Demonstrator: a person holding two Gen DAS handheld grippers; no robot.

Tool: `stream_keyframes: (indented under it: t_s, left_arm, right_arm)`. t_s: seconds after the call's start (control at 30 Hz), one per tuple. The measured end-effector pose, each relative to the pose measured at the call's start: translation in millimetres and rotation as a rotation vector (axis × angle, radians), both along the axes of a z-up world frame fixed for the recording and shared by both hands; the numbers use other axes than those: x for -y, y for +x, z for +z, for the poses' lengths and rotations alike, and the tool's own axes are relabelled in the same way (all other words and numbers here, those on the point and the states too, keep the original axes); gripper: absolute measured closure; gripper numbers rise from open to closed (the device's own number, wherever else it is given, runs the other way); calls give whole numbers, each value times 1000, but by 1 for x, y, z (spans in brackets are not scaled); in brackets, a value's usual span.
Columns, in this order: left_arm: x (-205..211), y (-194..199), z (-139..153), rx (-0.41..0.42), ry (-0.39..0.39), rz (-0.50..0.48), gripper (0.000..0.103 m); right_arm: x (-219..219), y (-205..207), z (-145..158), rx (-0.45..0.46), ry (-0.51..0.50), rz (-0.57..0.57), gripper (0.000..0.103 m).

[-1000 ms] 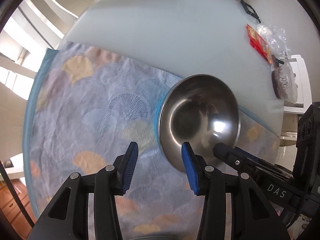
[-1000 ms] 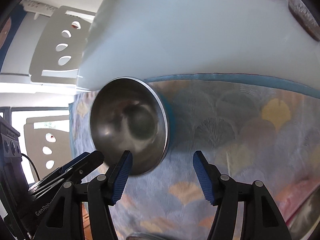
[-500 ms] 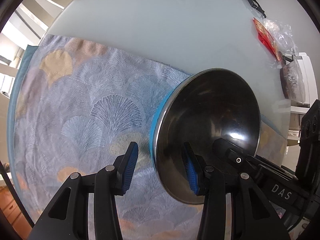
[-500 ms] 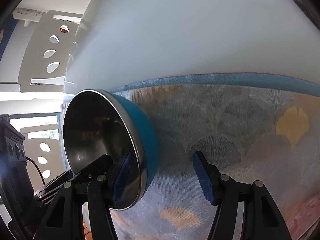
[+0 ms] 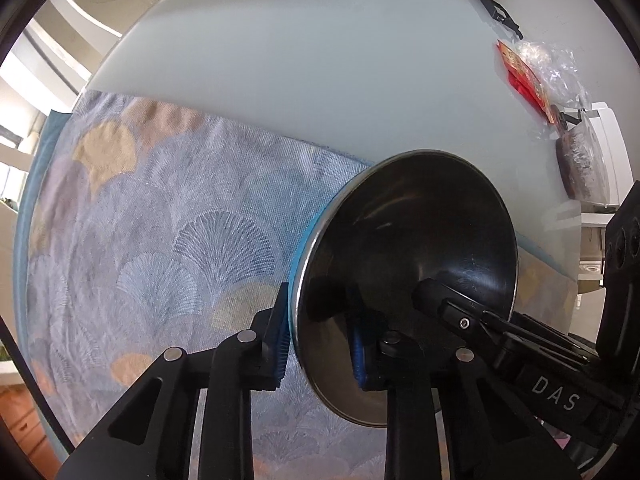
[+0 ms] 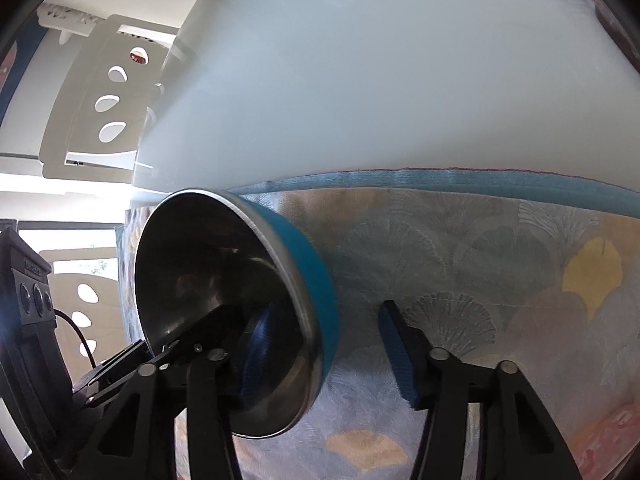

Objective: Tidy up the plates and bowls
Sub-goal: 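Lift the blue steel bowl and carry it toward the pink bowl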

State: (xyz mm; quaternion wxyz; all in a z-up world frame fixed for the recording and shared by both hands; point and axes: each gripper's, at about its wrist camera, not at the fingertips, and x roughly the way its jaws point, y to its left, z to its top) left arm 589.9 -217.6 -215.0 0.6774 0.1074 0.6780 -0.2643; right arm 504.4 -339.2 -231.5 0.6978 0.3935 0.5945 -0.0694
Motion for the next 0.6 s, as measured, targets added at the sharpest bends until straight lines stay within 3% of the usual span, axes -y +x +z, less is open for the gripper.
stream_keyframes:
  t_s: [0.13,0.6]
  left_arm:
    - [0,0,2,5,1,-9,83]
    - [-6,-7,19,29,-2,-24,83]
  right_arm:
    - [-2,-1,5,40,19,-12,67]
    - [-1,-5,24,57,-3,9,67]
